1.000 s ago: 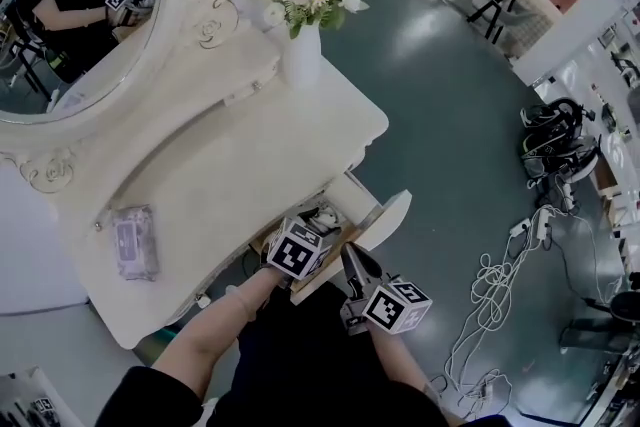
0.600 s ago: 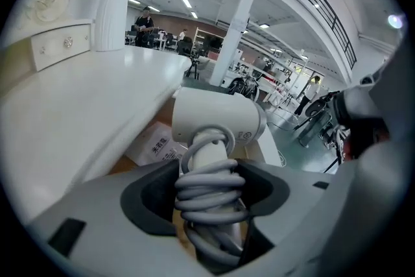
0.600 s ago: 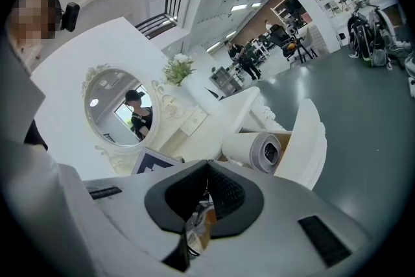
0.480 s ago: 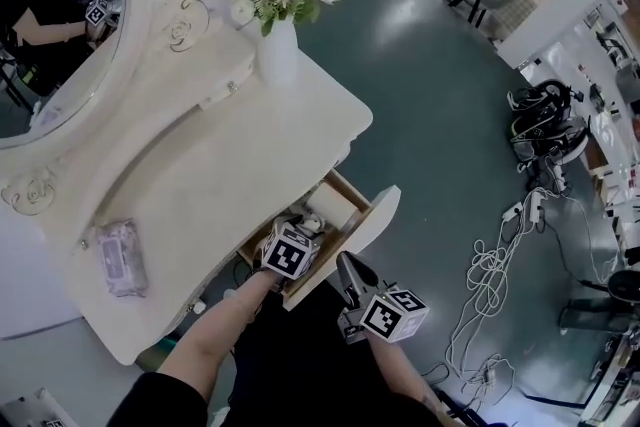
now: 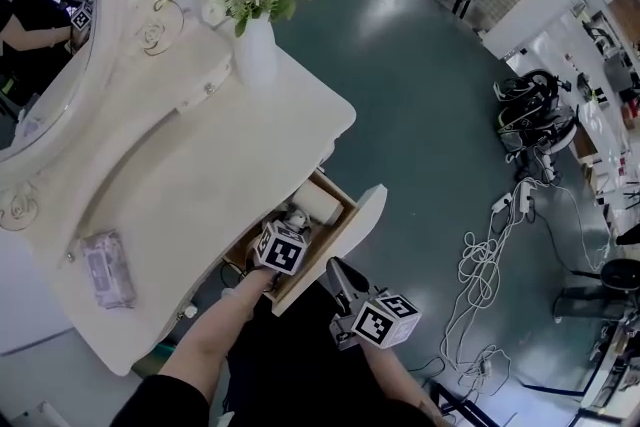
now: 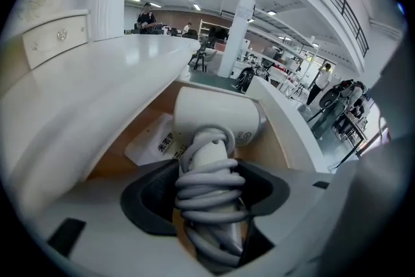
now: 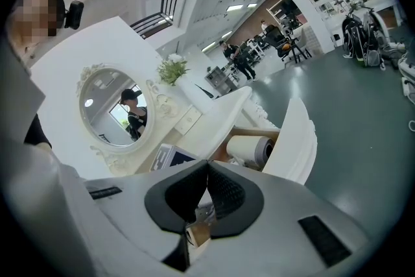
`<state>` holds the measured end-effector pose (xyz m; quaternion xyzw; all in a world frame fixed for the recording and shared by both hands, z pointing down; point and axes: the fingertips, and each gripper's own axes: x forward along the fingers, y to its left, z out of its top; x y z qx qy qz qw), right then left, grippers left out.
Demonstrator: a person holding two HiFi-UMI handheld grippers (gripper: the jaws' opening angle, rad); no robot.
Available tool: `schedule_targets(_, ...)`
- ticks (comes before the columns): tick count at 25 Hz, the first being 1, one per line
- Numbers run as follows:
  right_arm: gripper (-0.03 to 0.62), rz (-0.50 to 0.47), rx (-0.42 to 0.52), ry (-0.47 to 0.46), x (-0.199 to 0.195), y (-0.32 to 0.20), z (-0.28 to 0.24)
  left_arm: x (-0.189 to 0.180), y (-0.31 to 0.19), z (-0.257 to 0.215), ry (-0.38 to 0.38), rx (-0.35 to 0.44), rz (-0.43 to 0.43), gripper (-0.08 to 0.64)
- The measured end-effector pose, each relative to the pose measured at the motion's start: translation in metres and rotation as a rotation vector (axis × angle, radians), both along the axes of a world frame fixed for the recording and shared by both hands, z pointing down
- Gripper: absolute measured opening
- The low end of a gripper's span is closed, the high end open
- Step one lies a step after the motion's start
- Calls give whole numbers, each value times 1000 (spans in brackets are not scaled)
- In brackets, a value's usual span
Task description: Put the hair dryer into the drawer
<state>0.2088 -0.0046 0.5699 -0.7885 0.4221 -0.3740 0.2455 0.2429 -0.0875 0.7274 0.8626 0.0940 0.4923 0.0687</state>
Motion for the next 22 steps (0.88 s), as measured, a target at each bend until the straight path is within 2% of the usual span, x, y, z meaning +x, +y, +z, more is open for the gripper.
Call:
schedule_targets(5, 21, -7, -4, -3, 1, 1, 2, -4, -9, 15, -25, 27, -47, 273)
schedule_targets(10, 21, -18, -7, -5, 3, 0, 4, -5, -11, 22, -11, 53, -50, 273)
schedule_targets(17, 21, -28, -1, -12, 0, -3, 3, -9, -8, 35, -52, 63, -82, 276)
schedule_targets(22, 21, -32, 2, -12, -1, -3, 3, -9, -7, 36, -62, 67, -68, 279)
